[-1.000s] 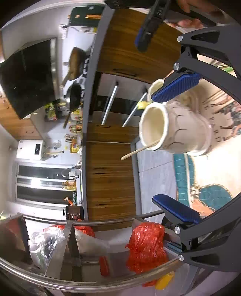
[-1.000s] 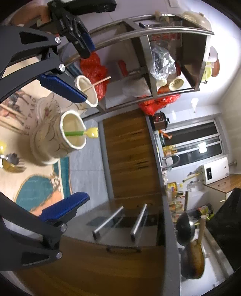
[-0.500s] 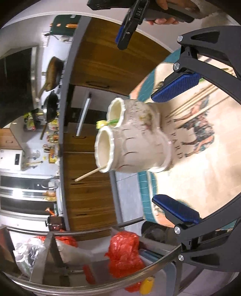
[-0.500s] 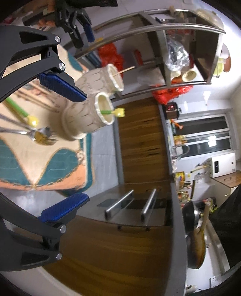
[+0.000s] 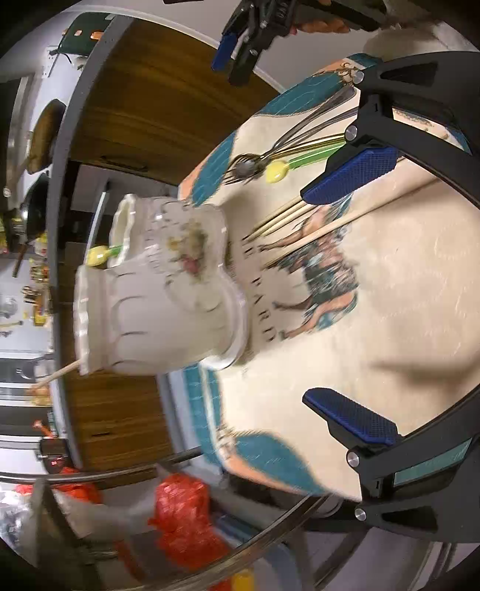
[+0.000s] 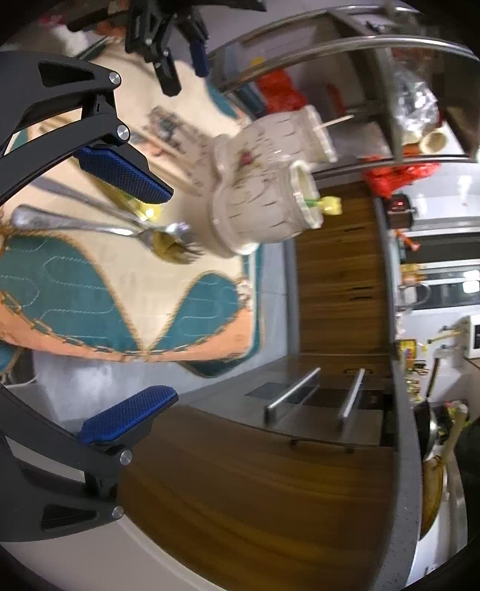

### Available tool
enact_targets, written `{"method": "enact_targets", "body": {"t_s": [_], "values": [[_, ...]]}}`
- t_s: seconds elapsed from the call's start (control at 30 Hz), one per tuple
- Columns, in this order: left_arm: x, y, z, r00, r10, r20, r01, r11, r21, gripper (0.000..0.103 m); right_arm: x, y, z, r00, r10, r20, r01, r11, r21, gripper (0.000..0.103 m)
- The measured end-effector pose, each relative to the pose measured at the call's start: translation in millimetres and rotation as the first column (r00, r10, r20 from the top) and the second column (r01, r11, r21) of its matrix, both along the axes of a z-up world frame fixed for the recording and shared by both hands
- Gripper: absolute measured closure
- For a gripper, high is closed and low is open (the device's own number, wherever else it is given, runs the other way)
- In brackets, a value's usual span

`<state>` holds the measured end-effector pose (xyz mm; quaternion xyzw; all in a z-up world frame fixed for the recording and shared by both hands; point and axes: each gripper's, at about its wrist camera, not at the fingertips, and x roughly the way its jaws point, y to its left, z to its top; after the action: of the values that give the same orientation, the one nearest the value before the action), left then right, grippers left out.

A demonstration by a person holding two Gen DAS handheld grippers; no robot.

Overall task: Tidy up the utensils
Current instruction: 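Withdraw both tools back toward the remaining utensils on the cloth, then grasp a silver spoon with the right gripper while the left grasps a chopstick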

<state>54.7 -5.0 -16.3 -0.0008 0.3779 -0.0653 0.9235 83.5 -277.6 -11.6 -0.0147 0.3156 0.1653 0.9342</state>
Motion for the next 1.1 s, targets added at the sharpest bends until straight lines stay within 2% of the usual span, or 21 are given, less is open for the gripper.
{"method": "enact_targets", "body": {"t_s": [0.1,0.3,0.4,0.5,0.57,0.73,0.77,0.83,0.9,0.93,1.1], "values": [[0.9,-6.4,-9.6,1.0,-0.003,-0.029,0.003,1.0,0.002,0.006,2.3,4.8,-12.1,0.999,0.007,-0.045,-0.009,0.999,-0.04,0.005],[3.5,-23.1,-23.8,0.997,-0.029,-0.075,0.034,0.997,0.064,0.006,4.1,19.6,-31.7,0.995,0.03,-0.098,-0.044,0.99,-0.136,0.005],[5.1,-27.5,-28.4,0.995,-0.032,-0.091,0.04,0.995,0.086,0.006,5.5,22.8,-36.8,0.992,0.038,-0.118,-0.054,0.989,-0.137,0.005],[5.7,-27.0,-29.4,0.994,-0.034,-0.099,0.042,0.996,0.075,0.007,6.1,23.4,-35.9,0.989,0.054,-0.137,-0.067,0.994,-0.092,0.007],[6.2,-26.9,-29.9,0.994,-0.036,-0.105,0.044,0.996,0.076,0.013,5.9,25.2,-34.7,0.987,0.071,-0.146,-0.082,0.994,-0.07,0.008],[7.2,-30.2,-31.3,0.991,-0.051,-0.122,0.061,0.995,0.073,0.024,2.7,39.5,-32.4,0.979,0.126,-0.16,-0.137,0.988,-0.064,0.038],[7.3,-31.0,-30.9,0.991,-0.057,-0.124,0.066,0.995,0.069,0.026,3.0,42.4,-32.3,0.977,0.137,-0.166,-0.149,0.987,-0.06,0.041],[8.2,-34.7,-30.5,0.989,-0.069,-0.128,0.078,0.994,0.071,0.03,3.1,49.2,-33.2,0.972,0.156,-0.176,-0.169,0.984,-0.061,0.056],[8.3,-38.5,-31.9,0.988,-0.075,-0.137,0.088,0.993,0.085,0.042,2.6,56.5,-34.9,0.968,0.169,-0.186,-0.186,0.979,-0.083,0.069],[8.1,-40.4,-32.1,0.986,-0.085,-0.142,0.097,0.992,0.083,0.044,2.2,58.8,-35.4,0.966,0.175,-0.191,-0.194,0.977,-0.085,0.074],[6.7,-46.4,-31.2,0.984,-0.103,-0.142,0.115,0.99,0.08,0.054,3.8,66.4,-37.4,0.957,0.192,-0.217,-0.216,0.972,-0.091,0.081]]}}
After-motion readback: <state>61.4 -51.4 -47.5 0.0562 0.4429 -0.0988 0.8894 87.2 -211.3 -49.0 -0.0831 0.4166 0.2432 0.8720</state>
